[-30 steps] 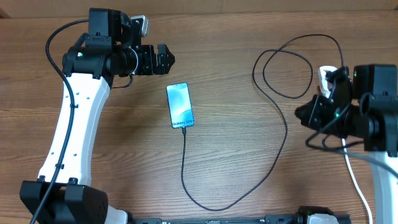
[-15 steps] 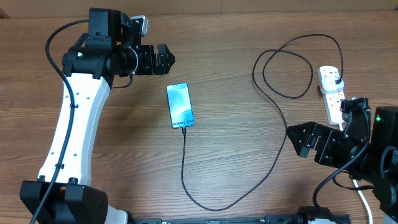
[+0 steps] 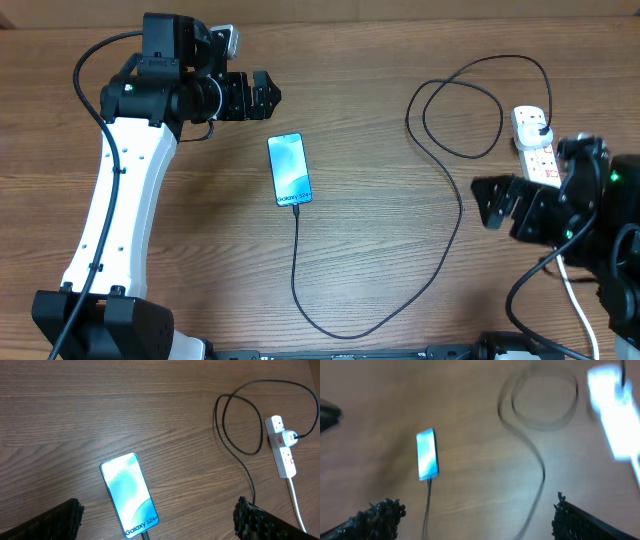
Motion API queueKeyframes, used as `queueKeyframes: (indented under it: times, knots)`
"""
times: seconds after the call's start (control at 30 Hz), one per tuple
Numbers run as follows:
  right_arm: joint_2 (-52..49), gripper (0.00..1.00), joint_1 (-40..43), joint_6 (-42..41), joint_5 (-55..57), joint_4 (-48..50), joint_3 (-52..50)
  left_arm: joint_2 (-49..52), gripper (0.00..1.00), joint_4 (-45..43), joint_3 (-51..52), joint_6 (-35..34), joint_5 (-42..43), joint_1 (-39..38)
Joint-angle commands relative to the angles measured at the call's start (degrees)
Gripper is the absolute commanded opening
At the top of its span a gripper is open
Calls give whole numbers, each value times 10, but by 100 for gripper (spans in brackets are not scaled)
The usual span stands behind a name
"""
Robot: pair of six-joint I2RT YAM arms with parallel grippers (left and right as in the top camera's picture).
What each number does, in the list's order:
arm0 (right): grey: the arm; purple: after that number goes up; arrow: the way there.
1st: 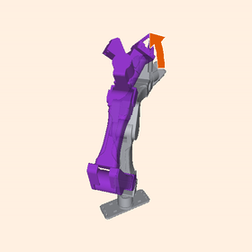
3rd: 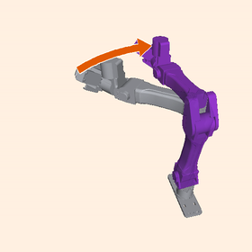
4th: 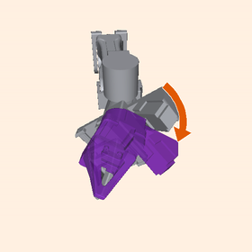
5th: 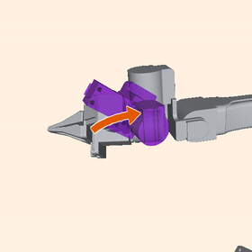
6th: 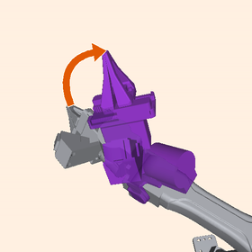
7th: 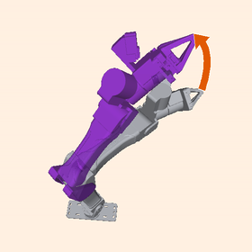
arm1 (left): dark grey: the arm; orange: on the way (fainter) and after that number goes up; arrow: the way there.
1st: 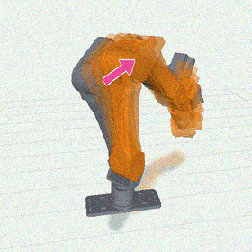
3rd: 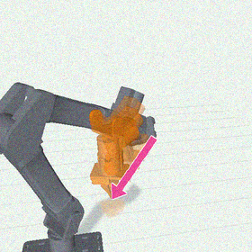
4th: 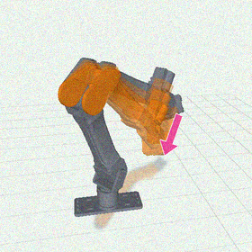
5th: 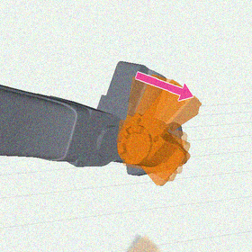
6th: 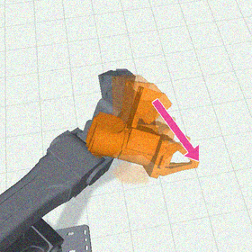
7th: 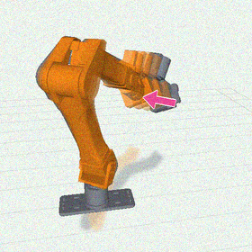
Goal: Plug charger to phone and switch on socket
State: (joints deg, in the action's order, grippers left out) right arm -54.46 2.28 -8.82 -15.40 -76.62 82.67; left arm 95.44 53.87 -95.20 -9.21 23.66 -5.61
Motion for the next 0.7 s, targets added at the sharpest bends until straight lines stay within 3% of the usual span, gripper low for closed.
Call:
queueKeyframes:
  times: [0.0, 0.67]
  knots:
    - [37, 100, -29, 34, 27, 66, -45, -6, 100, -1, -5, 7, 8, 2]
    - [320, 100, -48, 33, 89, 549, -502, -6, 99, -1, -5, 7, 7, 2]
